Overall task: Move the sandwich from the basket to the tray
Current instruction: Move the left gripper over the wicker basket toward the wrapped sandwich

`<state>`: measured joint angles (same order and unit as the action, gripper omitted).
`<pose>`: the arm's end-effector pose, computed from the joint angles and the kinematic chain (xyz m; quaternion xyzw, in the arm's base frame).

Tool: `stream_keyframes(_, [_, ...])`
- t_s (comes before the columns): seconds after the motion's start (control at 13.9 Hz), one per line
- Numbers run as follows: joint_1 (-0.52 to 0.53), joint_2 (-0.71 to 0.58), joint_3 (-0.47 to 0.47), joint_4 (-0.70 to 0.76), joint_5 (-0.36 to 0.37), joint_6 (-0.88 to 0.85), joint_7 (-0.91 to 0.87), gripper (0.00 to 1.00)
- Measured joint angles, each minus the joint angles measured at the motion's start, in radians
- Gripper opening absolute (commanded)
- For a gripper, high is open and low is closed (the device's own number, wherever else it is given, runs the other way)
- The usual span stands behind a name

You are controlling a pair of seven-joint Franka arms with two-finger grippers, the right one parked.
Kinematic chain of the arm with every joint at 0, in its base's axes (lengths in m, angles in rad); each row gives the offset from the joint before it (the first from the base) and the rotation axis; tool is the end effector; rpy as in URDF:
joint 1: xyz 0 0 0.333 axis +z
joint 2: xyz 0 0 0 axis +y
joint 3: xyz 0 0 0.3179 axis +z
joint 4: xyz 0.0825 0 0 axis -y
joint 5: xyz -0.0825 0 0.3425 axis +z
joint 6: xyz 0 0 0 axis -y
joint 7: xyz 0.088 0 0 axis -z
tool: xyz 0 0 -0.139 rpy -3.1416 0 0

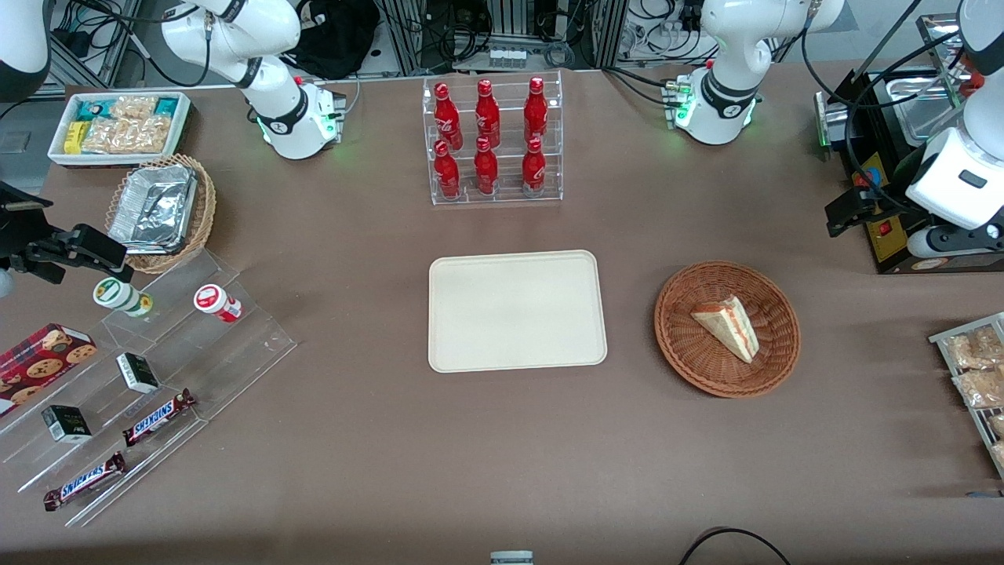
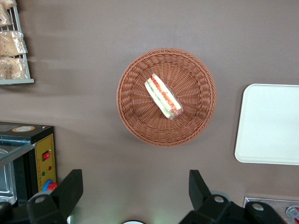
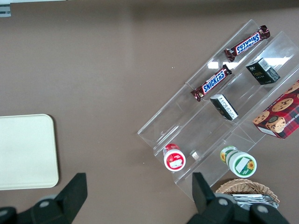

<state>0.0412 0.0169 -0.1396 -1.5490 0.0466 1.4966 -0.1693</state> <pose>0.5063 -0.0426 0.5891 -0.9985 -0.0363 0.0313 0.0265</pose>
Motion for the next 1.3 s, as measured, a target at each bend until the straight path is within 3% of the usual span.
stream_keyframes(0.65, [0.0, 0.068, 0.0, -0.039, -0.002, -0.012, 0.029, 1.0])
stream_keyframes(1.01, [-0.001, 0.095, -0.01, -0.265, -0.002, 0.277, -0.113, 1.0])
stream_keyframes(1.3, [-0.002, 0.093, -0.034, -0.436, -0.002, 0.54, -0.389, 1.0])
